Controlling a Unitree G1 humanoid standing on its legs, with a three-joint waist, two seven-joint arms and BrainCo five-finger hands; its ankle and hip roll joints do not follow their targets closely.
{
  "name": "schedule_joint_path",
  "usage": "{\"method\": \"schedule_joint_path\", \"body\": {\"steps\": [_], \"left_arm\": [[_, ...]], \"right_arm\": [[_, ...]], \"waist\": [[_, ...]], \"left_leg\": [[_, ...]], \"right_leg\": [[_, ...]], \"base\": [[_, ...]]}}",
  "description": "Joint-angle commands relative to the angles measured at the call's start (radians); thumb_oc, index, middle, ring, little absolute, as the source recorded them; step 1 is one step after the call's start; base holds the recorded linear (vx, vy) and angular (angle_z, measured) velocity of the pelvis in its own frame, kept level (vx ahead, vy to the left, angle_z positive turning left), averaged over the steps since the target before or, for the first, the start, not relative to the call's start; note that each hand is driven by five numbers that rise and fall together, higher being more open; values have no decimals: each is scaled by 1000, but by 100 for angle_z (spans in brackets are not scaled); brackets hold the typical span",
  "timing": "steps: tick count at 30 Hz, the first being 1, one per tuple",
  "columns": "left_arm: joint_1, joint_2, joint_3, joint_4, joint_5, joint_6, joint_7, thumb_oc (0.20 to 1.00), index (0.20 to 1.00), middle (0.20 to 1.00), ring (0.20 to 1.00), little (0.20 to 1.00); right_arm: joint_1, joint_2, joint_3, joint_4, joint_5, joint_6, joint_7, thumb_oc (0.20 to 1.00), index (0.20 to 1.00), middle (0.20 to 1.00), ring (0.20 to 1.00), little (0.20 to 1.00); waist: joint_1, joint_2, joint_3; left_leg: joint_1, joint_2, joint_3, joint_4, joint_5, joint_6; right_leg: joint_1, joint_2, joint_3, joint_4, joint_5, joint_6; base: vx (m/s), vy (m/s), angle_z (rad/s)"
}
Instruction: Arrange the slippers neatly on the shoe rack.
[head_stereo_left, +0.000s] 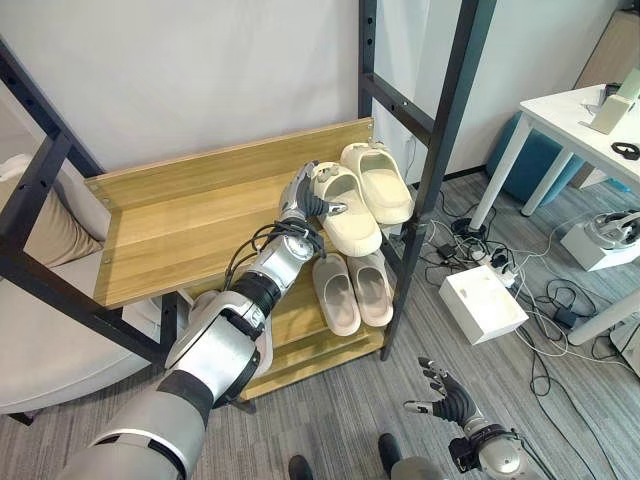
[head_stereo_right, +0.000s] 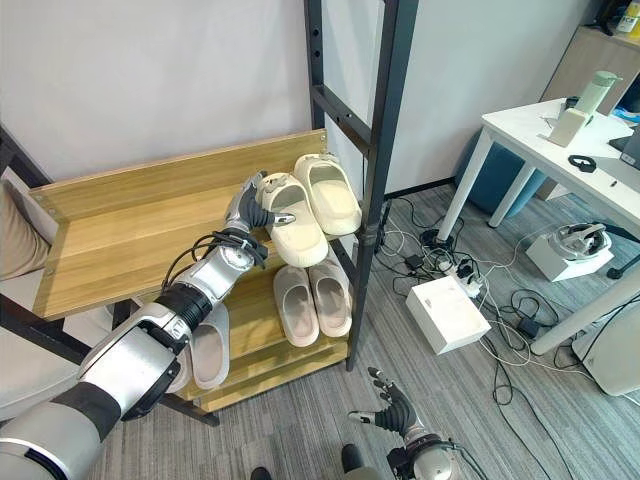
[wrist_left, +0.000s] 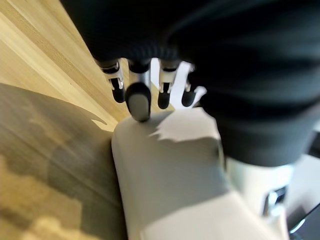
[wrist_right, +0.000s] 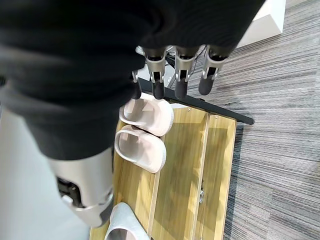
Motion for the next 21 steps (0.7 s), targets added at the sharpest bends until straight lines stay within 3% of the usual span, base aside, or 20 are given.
{"method": "schedule_joint_path", "body": {"steps": [1, 12, 21], "left_arm": [[-156, 15, 8, 74, 56, -18, 23, 1000, 1000, 1000, 1000, 1000], [-254, 129, -36, 83, 121, -19, 56, 1000, 1000, 1000, 1000, 1000], [-251, 119, -49, 38, 172, -11, 71, 1000, 1000, 1000, 1000, 1000]], "right_arm": [[-34, -25, -36, -55, 8, -61, -9, 1000, 1000, 1000, 1000, 1000], [-13, -44, -46, -70, 11, -83, -6, 1000, 1000, 1000, 1000, 1000], [-13, -39, -43, -67, 20, -88, -3, 1000, 1000, 1000, 1000, 1000]], "waist": [[-9, 18, 54], [-16, 16, 61], [-10, 12, 53]], "left_leg": [[119, -2, -8, 1, -152, -11], [114, -4, 1, 1, -152, -10], [114, -6, -5, 1, -153, -8]], "right_leg": [[22, -6, -18, 16, -87, 66], [15, -6, -10, 14, -80, 73], [16, -10, -16, 14, -79, 72]], "base": [[-9, 4, -15], [-2, 4, -4], [0, 0, 0]]}}
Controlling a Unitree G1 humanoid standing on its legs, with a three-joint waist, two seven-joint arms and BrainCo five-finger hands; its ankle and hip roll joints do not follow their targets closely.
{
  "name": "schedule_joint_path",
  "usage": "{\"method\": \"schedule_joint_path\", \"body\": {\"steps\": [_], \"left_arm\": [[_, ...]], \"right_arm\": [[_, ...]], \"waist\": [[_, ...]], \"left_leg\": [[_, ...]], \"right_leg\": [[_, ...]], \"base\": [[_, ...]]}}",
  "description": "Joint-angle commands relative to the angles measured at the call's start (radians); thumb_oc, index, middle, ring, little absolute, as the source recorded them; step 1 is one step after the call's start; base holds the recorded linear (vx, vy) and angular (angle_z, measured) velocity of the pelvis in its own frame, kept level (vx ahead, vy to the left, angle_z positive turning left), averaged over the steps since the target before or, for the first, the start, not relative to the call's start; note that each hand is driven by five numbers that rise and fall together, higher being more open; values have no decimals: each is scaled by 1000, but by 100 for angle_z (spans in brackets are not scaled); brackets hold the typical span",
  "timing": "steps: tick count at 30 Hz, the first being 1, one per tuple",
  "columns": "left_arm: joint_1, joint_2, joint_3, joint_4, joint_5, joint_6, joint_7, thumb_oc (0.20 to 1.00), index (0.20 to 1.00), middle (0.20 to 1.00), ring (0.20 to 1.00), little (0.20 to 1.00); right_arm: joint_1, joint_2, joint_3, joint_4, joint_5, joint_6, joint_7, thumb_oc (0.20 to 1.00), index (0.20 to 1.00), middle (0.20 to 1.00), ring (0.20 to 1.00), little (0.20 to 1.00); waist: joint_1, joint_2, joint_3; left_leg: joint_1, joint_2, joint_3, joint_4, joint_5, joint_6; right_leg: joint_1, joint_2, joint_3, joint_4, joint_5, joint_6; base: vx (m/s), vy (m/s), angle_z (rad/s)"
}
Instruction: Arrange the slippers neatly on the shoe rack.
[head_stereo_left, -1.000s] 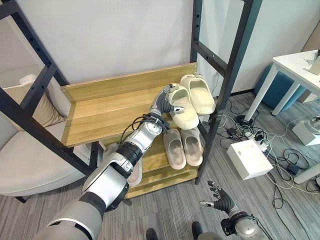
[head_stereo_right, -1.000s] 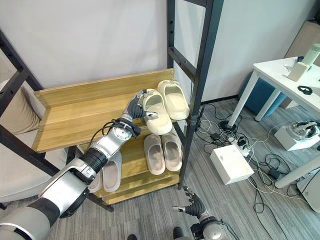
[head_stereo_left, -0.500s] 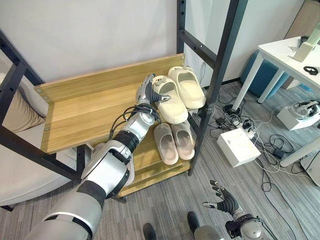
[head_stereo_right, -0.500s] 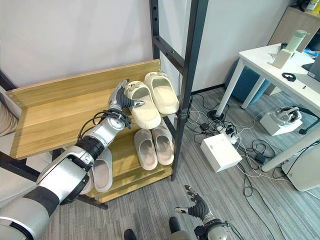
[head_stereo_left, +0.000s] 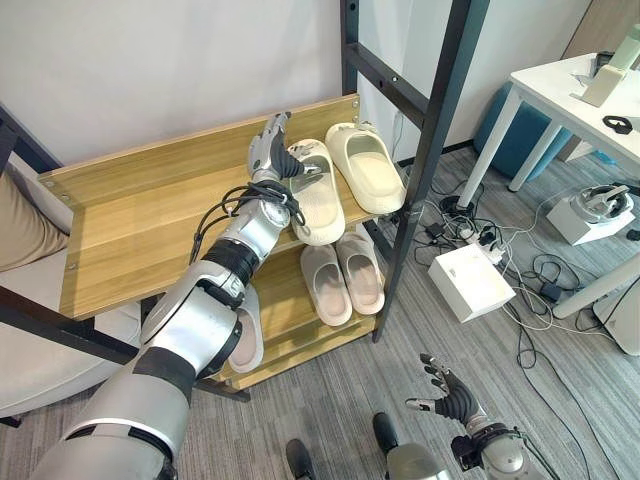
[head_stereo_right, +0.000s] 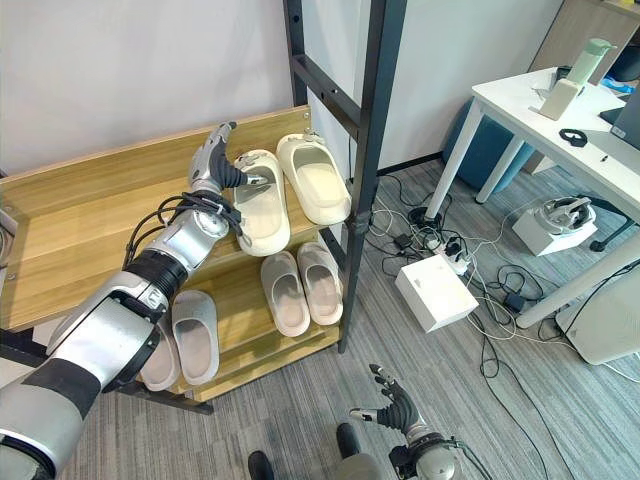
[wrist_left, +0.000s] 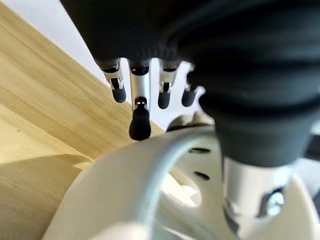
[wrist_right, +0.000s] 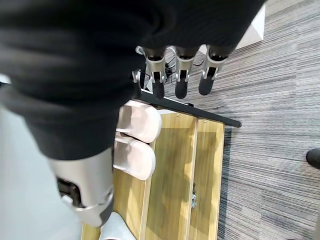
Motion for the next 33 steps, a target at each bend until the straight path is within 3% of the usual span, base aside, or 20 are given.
{"method": "schedule_joint_path", "body": {"steps": [1, 12, 20, 25, 33], "left_arm": [[-147, 0, -4, 43, 57, -18, 40, 1000, 1000, 1000, 1000, 1000], [-127, -95, 48, 58, -48, -33, 53, 1000, 1000, 1000, 1000, 1000], [-207, -29, -14, 93, 96, 5, 118, 1000, 1000, 1000, 1000, 1000], [-266, 42, -46, 93, 126, 18, 143, 1000, 1000, 1000, 1000, 1000], [-294, 78, -66, 108, 150, 33, 158, 1000, 1000, 1000, 1000, 1000]], "right_arm": [[-11, -29, -38, -63, 22, -61, -4, 1000, 1000, 1000, 1000, 1000], [-7, -19, -22, -56, 15, -46, -10, 1000, 1000, 1000, 1000, 1000], [-1, -65, -19, -72, 7, -67, -18, 1000, 1000, 1000, 1000, 1000], [-10, -83, -16, -73, 5, -78, -22, 1000, 1000, 1000, 1000, 1000], [-15, -87, -12, -74, 3, -86, -26, 1000, 1000, 1000, 1000, 1000]], "waist": [[10, 11, 9], [8, 2, 2], [-18, 3, 9], [-28, 1, 27], [-31, -1, 33]], "left_leg": [[119, -7, -24, 1, -146, -6], [115, -10, -23, 1, -143, -3], [107, -6, -2, 1, -143, -7], [79, -5, 13, 1, -137, -5], [58, -8, 19, 1, -135, -4]], "right_leg": [[26, -9, -25, 14, -93, 58], [26, -11, -23, 11, -88, 57], [-1, -8, 4, 11, -76, 65], [-43, -6, 22, 14, -62, 70], [-67, -4, 32, 14, -57, 71]], "base": [[0, 0, 0], [0, 0, 0], [-1, 3, -6], [-6, 10, -14], [2, 5, -7]]}}
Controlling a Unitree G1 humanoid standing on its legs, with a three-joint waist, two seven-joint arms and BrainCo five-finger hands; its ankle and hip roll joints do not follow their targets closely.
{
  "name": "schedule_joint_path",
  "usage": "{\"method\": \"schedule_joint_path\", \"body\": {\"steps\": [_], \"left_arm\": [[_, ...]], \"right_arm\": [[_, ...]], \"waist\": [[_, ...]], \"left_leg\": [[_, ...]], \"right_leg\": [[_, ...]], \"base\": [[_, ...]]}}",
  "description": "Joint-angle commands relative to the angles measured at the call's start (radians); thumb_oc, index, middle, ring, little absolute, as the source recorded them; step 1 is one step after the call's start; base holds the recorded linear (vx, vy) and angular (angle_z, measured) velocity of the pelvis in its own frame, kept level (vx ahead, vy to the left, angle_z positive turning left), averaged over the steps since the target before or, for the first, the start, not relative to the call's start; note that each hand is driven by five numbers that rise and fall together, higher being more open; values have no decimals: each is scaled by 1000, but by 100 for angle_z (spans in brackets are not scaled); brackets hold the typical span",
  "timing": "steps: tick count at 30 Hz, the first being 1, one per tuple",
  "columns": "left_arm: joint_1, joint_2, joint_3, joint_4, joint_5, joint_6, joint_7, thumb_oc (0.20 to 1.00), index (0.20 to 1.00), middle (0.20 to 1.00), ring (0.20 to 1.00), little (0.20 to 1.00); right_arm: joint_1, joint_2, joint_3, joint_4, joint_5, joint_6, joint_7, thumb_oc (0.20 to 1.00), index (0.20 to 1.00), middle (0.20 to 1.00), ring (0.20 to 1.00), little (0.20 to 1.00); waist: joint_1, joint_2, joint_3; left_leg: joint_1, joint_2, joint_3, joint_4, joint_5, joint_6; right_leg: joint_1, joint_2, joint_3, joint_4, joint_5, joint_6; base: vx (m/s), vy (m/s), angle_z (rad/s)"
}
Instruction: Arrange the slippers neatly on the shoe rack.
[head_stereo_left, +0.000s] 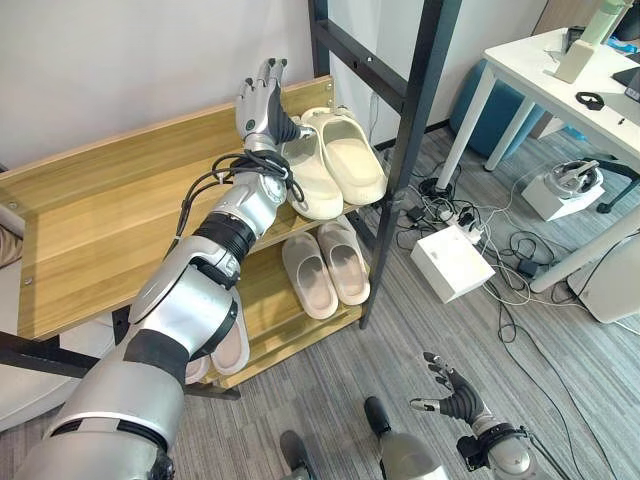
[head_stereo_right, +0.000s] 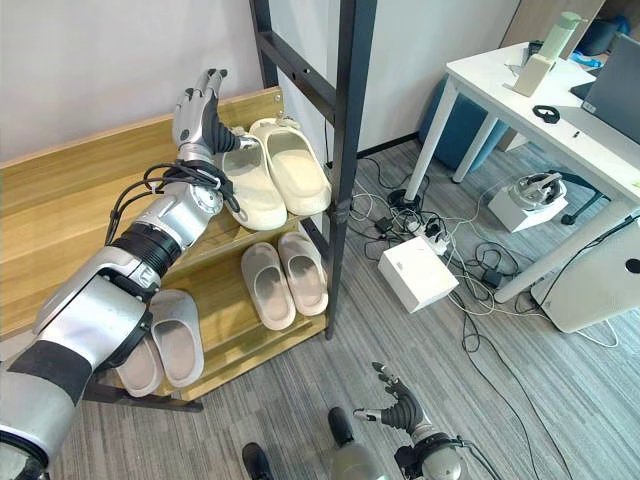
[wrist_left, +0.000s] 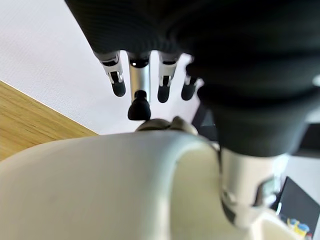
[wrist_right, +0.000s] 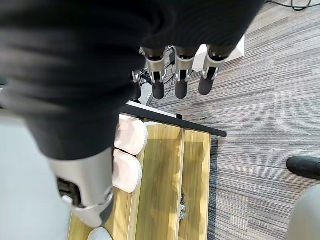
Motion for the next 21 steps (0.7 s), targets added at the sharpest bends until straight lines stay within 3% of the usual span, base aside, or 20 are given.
{"method": "schedule_joint_path", "body": {"steps": [1, 14, 21], "left_arm": [[-163, 28, -26, 96, 67, -4, 43, 1000, 1000, 1000, 1000, 1000], [-116, 26, -23, 42, 61, -36, -14, 1000, 1000, 1000, 1000, 1000], [-69, 53, -23, -114, 70, -64, -54, 1000, 1000, 1000, 1000, 1000]], "right_arm": [[-25, -45, -19, -48, 3, -68, -16, 1000, 1000, 1000, 1000, 1000], [-6, -33, -38, -51, 17, -71, -4, 1000, 1000, 1000, 1000, 1000], [-13, -1, -44, -39, 47, -56, 14, 1000, 1000, 1000, 1000, 1000]], "waist": [[-2, 16, 17], [19, 23, 11], [45, 25, -6]], "left_leg": [[97, -4, -41, 1, -124, -7], [108, -9, -61, 1, -130, -4], [117, -9, -80, 1, -130, -5]], "right_leg": [[5, -5, -30, 13, -71, 61], [30, -9, -53, 11, -81, 57], [54, -12, -81, 9, -89, 53]], "base": [[33, 11, 1], [3, 1, 1], [-2, -12, 7]]}}
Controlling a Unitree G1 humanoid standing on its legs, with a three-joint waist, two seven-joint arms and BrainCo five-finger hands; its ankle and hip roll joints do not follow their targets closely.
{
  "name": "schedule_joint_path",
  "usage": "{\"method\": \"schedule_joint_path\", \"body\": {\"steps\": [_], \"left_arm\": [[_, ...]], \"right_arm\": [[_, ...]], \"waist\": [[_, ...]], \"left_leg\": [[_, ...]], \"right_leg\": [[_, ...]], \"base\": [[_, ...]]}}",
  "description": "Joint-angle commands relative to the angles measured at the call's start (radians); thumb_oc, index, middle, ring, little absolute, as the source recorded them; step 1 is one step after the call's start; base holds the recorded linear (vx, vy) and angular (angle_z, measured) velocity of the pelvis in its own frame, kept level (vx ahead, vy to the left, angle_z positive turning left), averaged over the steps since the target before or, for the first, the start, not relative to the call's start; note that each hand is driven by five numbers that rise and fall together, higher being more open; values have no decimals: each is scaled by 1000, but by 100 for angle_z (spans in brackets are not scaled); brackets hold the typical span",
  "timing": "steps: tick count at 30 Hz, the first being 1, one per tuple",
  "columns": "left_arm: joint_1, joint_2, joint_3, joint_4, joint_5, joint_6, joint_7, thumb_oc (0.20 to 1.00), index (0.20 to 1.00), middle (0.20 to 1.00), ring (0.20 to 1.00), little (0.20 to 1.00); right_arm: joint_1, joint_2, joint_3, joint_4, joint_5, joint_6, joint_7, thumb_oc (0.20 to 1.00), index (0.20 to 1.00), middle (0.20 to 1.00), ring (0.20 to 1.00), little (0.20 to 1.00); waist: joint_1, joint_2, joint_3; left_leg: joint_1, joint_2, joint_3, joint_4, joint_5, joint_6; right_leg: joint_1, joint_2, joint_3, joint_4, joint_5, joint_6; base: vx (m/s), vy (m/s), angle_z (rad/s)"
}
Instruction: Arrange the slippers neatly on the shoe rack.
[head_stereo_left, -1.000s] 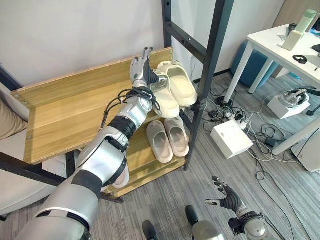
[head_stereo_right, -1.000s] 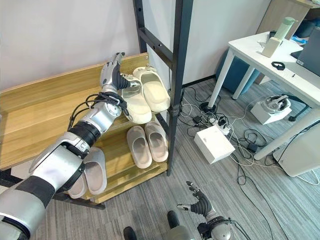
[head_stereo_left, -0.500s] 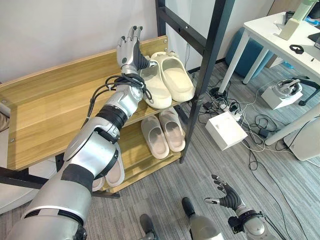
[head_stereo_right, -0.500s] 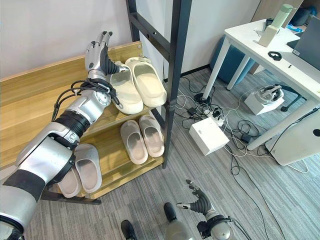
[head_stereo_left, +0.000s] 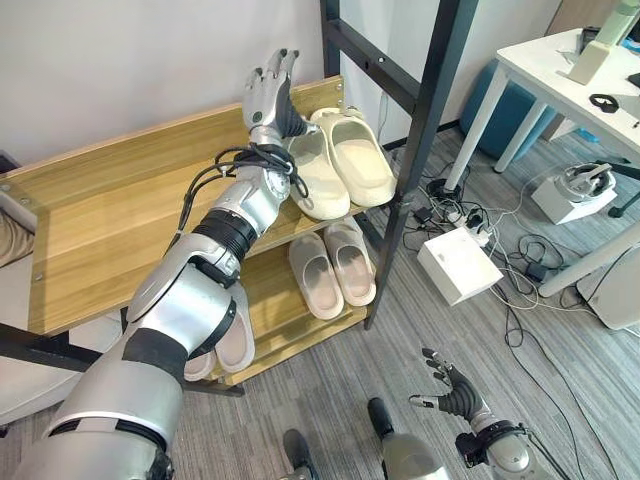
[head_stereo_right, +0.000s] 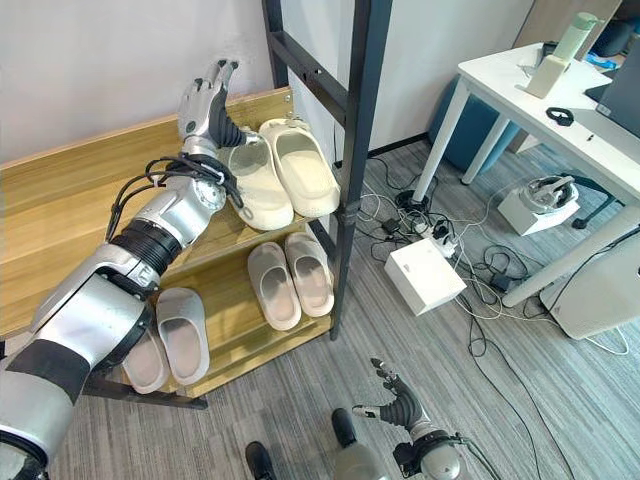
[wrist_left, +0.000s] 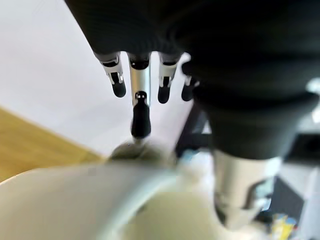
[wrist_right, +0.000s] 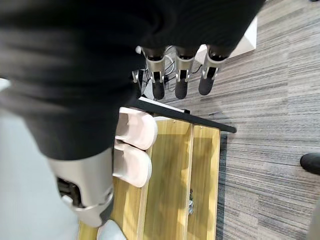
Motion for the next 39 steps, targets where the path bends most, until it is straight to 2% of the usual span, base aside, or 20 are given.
{"method": "schedule_joint_path", "body": {"steps": [1, 10, 14, 16, 17, 19, 20, 21, 23, 24, 30, 32, 34, 37, 38, 39], "left_arm": [[-42, 51, -8, -16, 27, -51, -23, 1000, 1000, 1000, 1000, 1000], [41, 43, 43, -111, -23, -86, -33, 1000, 1000, 1000, 1000, 1000], [208, 7, 151, -372, -252, -198, -66, 1000, 1000, 1000, 1000, 1000], [310, -9, 185, -522, -398, -265, -114, 1000, 1000, 1000, 1000, 1000], [406, -31, 206, -662, -572, -328, -161, 1000, 1000, 1000, 1000, 1000], [546, -41, 207, -856, -792, -374, -274, 1000, 1000, 1000, 1000, 1000], [547, -41, 207, -857, -792, -374, -274, 1000, 1000, 1000, 1000, 1000], [636, -26, 204, -985, -886, -375, -358, 1000, 1000, 1000, 1000, 1000], [695, -2, 182, -1086, -940, -361, -446, 1000, 1000, 1000, 1000, 1000], [755, 23, 171, -1167, -997, -341, -524, 1000, 1000, 1000, 1000, 1000], [919, 129, 84, -1293, -1019, -253, -699, 1000, 1000, 1000, 1000, 1000], [1024, 161, 40, -1242, -998, -213, -773, 1000, 1000, 1000, 1000, 1000], [1103, 162, 32, -1189, -973, -198, -794, 1000, 1000, 1000, 1000, 1000], [1186, 156, 44, -1103, -911, -187, -798, 1000, 1000, 1000, 1000, 1000], [1321, 117, 94, -950, -842, -179, -761, 1000, 1000, 1000, 1000, 1000], [1321, 114, 94, -947, -840, -182, -762, 1000, 1000, 1000, 1000, 1000]], "right_arm": [[-16, 8, -43, -31, 33, -30, 13, 1000, 1000, 1000, 1000, 1000], [-27, 37, -39, -10, 36, -21, 18, 1000, 1000, 1000, 1000, 1000], [-28, 62, -48, 14, 41, -15, 13, 1000, 1000, 1000, 1000, 1000], [-27, 72, -55, 20, 46, -10, 12, 1000, 1000, 1000, 1000, 1000], [-33, 87, -58, 36, 54, 0, 9, 1000, 1000, 1000, 1000, 1000], [-39, 109, -54, 55, 66, 17, 15, 1000, 1000, 1000, 1000, 1000], [-39, 109, -53, 55, 66, 17, 15, 1000, 1000, 1000, 1000, 1000], [-40, 123, -50, 60, 64, 23, 18, 1000, 1000, 1000, 1000, 1000], [-36, 132, -43, 61, 65, 27, 30, 1000, 1000, 1000, 1000, 1000], [-32, 140, -40, 64, 61, 30, 39, 1000, 1000, 1000, 1000, 1000], [-48, 154, -29, 117, 53, 30, 58, 1000, 1000, 1000, 1000, 1000], [-64, 146, -25, 142, 44, 30, 65, 1000, 1000, 1000, 1000, 1000], [-77, 141, -27, 156, 43, 28, 65, 1000, 1000, 1000, 1000, 1000], [-88, 137, -39, 166, 47, 29, 60, 1000, 1000, 1000, 1000, 1000], [-94, 135, -61, 174, 58, 28, 52, 1000, 1000, 1000, 1000, 1000], [-93, 133, -60, 174, 58, 28, 51, 1000, 1000, 1000, 1000, 1000]], "waist": [[32, 16, -22], [55, 7, -41], [76, 0, -57], [90, -3, -65], [105, -6, -73], [128, -11, -84], [127, -11, -84], [143, -13, -93], [156, -15, -102], [166, -17, -110], [190, -22, -126], [191, -24, -129], [189, -24, -131], [188, -24, -130], [192, -26, -130], [191, -25, -130]], "left_leg": [[99, -8, -68, 1, -127, -11], [103, -6, -88, 1, -119, -14], [104, -4, -103, 1, -113, -15], [103, -4, -112, 1, -110, -15], [103, -4, -120, 1, -106, -14], [102, -3, -130, 1, -101, -14], [102, -3, -130, 1, -101, -14], [103, -4, -138, 1, -100, -15], [105, -4, -145, 1, -100, -16], [109, -5, -152, 1, -101, -16], [122, -6, -163, 1, -106, -14], [134, -5, -161, 1, -111, -12], [141, -3, -157, 1, -113, -11], [149, -3, -155, 1, -116, -7], [158, -4, -151, 1, -118, -2], [158, -4, -150, 1, -118, -2]], "right_leg": [[31, -10, -66, 7, -100, 62], [50, -6, -89, 6, -106, 57], [61, -5, -106, 6, -108, 53], [67, -4, -117, 6, -109, 51], [73, -4, -126, 7, -109, 49], [84, -3, -141, 8, -112, 46], [84, -3, -141, 8, -112, 46], [91, -3, -153, 8, -113, 45], [101, -4, -166, 9, -117, 44], [110, -4, -175, 10, -120, 43], [124, -4, -190, 18, -127, 39], [133, -4, -189, 21, -132, 39], [137, -4, -186, 24, -135, 39], [138, -5, -182, 28, -135, 38], [140, -5, -174, 33, -136, 35], [141, -5, -174, 33, -137, 35]], "base": [[-11, -30, 22], [-13, -16, 11], [-15, -15, 13], [-21, -14, 8], [-30, -11, 11], [-33, -3, 26], [-26, 2, 23], [-11, 9, 14], [-11, 19, 20], [-11, 23, 24], [-10, 26, 11], [18, 40, 7], [19, 29, -3], [1, 25, -7], [0, 0, 0], [3, 39, -5]]}}
